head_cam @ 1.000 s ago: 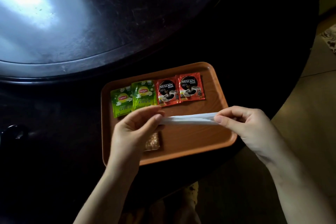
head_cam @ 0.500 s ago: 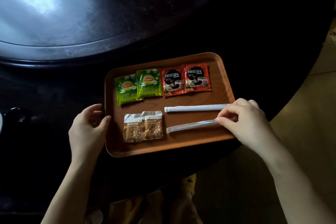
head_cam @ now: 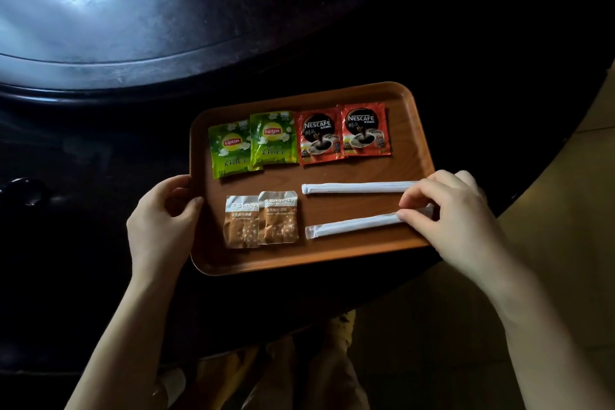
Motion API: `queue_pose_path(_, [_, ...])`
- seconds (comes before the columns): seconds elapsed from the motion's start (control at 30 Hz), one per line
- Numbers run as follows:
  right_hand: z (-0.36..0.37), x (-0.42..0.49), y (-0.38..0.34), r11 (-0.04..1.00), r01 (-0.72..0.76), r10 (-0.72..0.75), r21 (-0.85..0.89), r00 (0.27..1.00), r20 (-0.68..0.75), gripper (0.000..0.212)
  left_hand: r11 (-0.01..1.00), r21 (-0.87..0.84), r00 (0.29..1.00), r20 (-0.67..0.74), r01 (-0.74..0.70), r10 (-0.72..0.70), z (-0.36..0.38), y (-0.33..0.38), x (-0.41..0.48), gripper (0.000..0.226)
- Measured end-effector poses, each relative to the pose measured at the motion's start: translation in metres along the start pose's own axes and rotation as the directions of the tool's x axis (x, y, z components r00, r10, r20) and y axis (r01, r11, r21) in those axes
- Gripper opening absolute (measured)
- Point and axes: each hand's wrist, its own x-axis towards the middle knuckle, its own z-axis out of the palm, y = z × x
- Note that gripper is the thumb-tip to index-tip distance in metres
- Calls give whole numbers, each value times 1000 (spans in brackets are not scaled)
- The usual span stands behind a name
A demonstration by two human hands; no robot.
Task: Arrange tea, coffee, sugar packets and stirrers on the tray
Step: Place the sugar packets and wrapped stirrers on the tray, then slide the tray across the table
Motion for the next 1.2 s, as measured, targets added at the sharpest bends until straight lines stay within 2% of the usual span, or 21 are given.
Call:
queue_pose_path(0.07, [-1, -2, 2, 991, -1, 15, 131, 994, -108, 9, 1000, -2, 1000, 3, 1, -1, 0, -1, 0, 32])
queue_pose_path(0.17, [-6, -3, 6, 951, -146, 216, 271, 944, -249, 15, 1000, 1, 1000, 4, 1, -1, -1, 1, 0, 31])
queue_pose_path(0.23, [-7, 0, 11, 925, -245, 308, 291, 931, -195, 20, 1000, -1, 1000, 16, 6, -6, -2, 3, 0, 31])
queue_pose_path(0.4, [-11, 13, 13, 916, -316, 343, 249, 937, -72, 27, 999, 46, 997, 77, -12, 9, -8, 11, 1, 33])
queue_pose_path(0.67, [-17, 25, 24, 821, -443, 420, 360, 896, 146, 27, 965, -182, 974, 157, 188, -161, -11, 1, 9, 36])
queue_pose_path(0.8, [-27, 19, 23, 769, -465, 429, 438, 884, 185, 29, 909, -318, 955, 207, 270, -212, -14, 6, 6, 37])
queue_pose_path(0.93, [-43, 9, 21, 725, -486, 440, 488, 872, 215, 27, 872, -383, 944, 242, 306, -225, -19, 12, -2, 36])
queue_pose_path(1.2, [-82, 5, 9, 687, -478, 425, 547, 875, 230, 30, 863, -433, 956, 240, 261, -169, -39, 38, -4, 38])
